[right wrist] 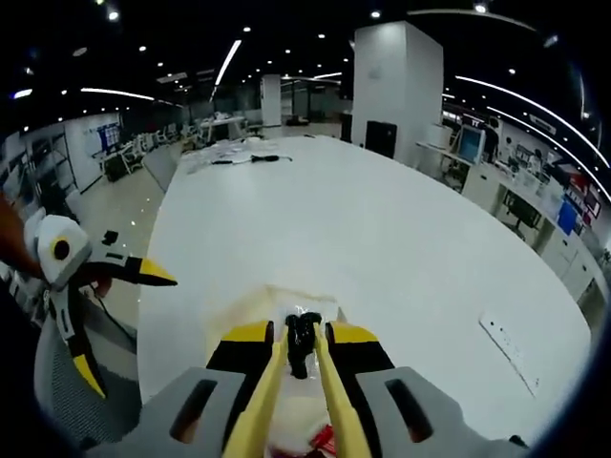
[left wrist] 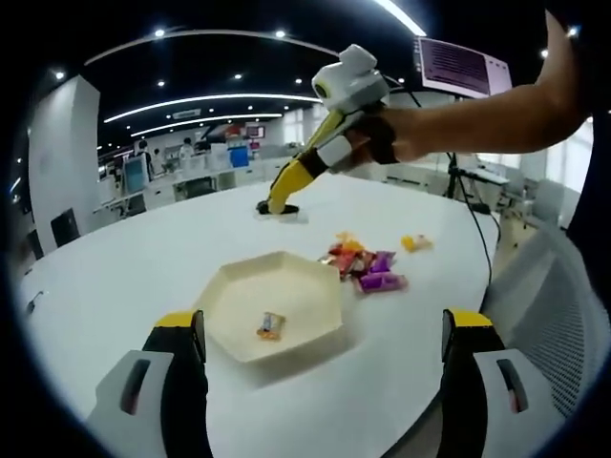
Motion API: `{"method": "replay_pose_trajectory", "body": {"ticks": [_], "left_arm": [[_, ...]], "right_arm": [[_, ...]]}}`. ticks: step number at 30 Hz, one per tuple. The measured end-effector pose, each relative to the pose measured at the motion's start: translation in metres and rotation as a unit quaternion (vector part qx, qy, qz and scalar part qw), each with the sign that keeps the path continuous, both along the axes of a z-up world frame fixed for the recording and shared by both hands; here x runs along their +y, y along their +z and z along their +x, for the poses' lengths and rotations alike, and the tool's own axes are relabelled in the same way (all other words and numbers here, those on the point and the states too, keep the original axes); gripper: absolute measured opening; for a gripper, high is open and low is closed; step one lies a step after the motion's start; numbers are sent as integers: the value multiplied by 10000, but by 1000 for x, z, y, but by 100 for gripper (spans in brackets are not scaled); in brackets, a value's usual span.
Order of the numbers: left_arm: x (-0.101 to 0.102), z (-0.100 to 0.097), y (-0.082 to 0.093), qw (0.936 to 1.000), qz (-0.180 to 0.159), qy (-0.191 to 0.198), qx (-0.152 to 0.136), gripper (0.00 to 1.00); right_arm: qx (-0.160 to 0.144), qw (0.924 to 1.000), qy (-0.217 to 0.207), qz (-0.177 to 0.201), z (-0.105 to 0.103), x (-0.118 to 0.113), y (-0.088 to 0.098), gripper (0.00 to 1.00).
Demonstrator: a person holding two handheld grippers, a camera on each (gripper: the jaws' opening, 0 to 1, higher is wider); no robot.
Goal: Place the target food into the container with the food tongs after gripping and lifting it, then release it inside without dropping or visibly crushing the food.
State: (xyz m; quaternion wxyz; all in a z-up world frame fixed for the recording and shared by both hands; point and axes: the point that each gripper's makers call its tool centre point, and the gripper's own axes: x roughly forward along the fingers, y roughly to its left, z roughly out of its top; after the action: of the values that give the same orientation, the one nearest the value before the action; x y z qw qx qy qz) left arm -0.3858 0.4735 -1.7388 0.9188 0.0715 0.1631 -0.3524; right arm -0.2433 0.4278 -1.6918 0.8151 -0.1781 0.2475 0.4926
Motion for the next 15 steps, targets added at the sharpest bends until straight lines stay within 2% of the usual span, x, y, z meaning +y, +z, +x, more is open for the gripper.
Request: {"method": "replay_pose_trajectory", "body": {"ticks": [15], "left_arm": [[-1, 0, -1, 10000, 23, -35, 15, 99]], "right_arm": [[-76, 9999, 110, 101, 0, 9, 5, 24]]}}
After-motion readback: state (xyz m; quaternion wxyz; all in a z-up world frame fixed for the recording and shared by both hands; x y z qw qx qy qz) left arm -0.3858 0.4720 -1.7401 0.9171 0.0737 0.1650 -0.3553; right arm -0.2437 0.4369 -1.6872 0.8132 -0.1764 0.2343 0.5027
